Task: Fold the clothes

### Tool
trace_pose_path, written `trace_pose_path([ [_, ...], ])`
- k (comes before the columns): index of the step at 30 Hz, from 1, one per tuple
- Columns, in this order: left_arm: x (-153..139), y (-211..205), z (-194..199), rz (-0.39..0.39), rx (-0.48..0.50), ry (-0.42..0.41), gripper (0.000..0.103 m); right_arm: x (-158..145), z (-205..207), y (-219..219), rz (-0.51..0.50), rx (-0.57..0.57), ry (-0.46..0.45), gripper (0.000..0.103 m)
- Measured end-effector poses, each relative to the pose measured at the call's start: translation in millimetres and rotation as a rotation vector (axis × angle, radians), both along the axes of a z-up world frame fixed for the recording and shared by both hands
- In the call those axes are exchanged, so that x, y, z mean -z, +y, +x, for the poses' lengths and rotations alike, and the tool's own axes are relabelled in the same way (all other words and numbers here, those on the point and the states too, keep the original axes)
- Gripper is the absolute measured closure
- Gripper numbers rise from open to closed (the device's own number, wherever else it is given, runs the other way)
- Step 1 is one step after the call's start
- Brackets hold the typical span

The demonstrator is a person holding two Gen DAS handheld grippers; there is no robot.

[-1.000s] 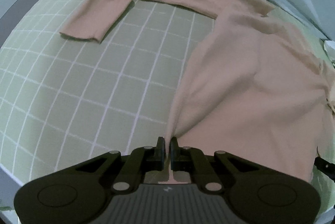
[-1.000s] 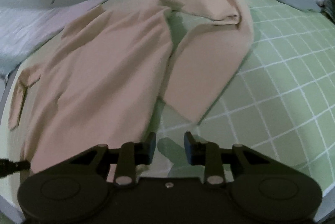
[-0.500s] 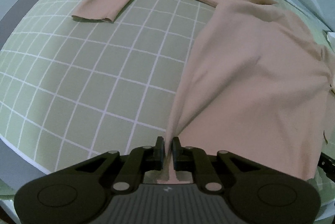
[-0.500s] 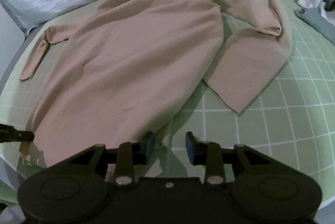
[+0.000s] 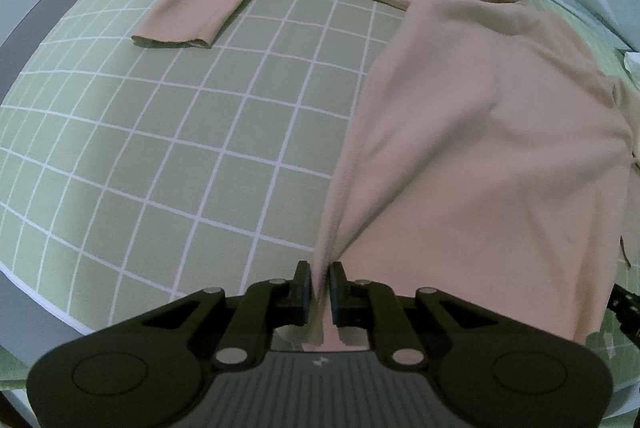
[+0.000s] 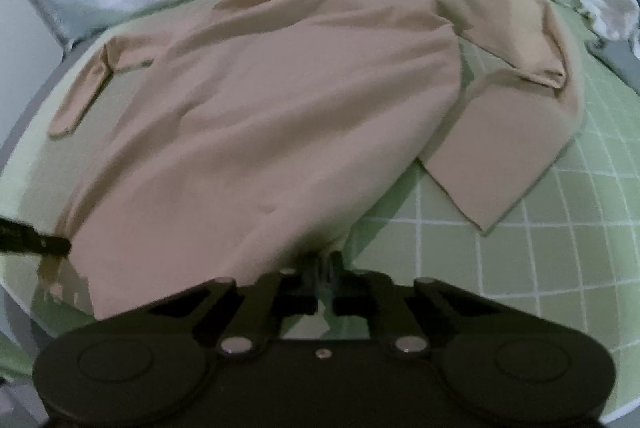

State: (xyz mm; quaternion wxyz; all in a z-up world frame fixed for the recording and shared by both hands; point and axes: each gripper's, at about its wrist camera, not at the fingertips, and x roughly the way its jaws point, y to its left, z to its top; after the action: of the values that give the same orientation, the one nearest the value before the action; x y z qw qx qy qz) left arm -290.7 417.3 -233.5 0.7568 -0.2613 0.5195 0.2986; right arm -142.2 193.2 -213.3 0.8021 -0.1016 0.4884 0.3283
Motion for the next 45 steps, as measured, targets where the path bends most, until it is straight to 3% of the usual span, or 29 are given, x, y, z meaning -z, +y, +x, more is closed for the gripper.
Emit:
trace_pose_path([
  [10,0.8,4.4,-4.8,-0.018,-0.026,-0.026,0.091,-7.8,21.2,-84.5,-0.109,0.313,0.010,0.100],
  [13,0.3,5.0,-4.5,-0.026,-0.037,-0.026,0.089,-6.9,19.0,-97.4,-0.112,0.335,0.035,0.100],
  [17,-0.5,6.3,-3.9,-0.035,-0.051,-0.033,0.088,-9.6,18.3,-84.3,-0.190,0.276,0.007,0.100],
  [19,-0.9,8.6,-4.5,-0.053,-0.055,-0.050,0.079,-9.5,21.0,-79.4,-0.217,0.260,0.011,0.098],
  [21,-0.9,11.2,-4.5,-0.083,-0.056,-0.071,0.068,-12.7,24.3,-77.7,-0.210,0.264,0.012,0.089],
  [23,-2.4,13.0,-3.1,-0.090,-0.062,-0.080,0.059,-17.4,27.6,-77.4,-0.209,0.280,-0.006,0.037],
  [24,-3.5,13.8,-2.2,-0.089,-0.067,-0.081,0.054,-20.7,29.4,-77.3,-0.212,0.291,-0.028,0.026],
  [25,-4.6,14.6,-1.4,-0.088,-0.071,-0.083,0.048,-24.1,31.1,-75.7,-0.210,0.297,-0.054,0.017],
  [27,-9.9,17.2,0.0,-0.056,-0.083,-0.087,0.045,-31.0,37.7,-70.9,-0.189,0.293,-0.091,0.015],
  [29,-17.2,24.5,1.6,-0.031,-0.105,-0.113,0.043,-35.2,44.0,-64.5,-0.164,0.274,-0.115,0.000],
  [36,-37.6,57.3,36.3,0.045,-0.112,-0.161,0.032,-35.2,74.1,-24.8,-0.131,0.176,-0.142,0.000],
  [42,-43.4,88.0,96.4,0.103,-0.049,-0.158,0.029,-30.8,125.2,21.1,-0.134,0.117,-0.189,0.000],
  [45,-46.9,106.0,131.7,0.115,-0.017,-0.148,0.029,-27.2,153.5,41.8,-0.143,0.145,-0.209,0.000],
])
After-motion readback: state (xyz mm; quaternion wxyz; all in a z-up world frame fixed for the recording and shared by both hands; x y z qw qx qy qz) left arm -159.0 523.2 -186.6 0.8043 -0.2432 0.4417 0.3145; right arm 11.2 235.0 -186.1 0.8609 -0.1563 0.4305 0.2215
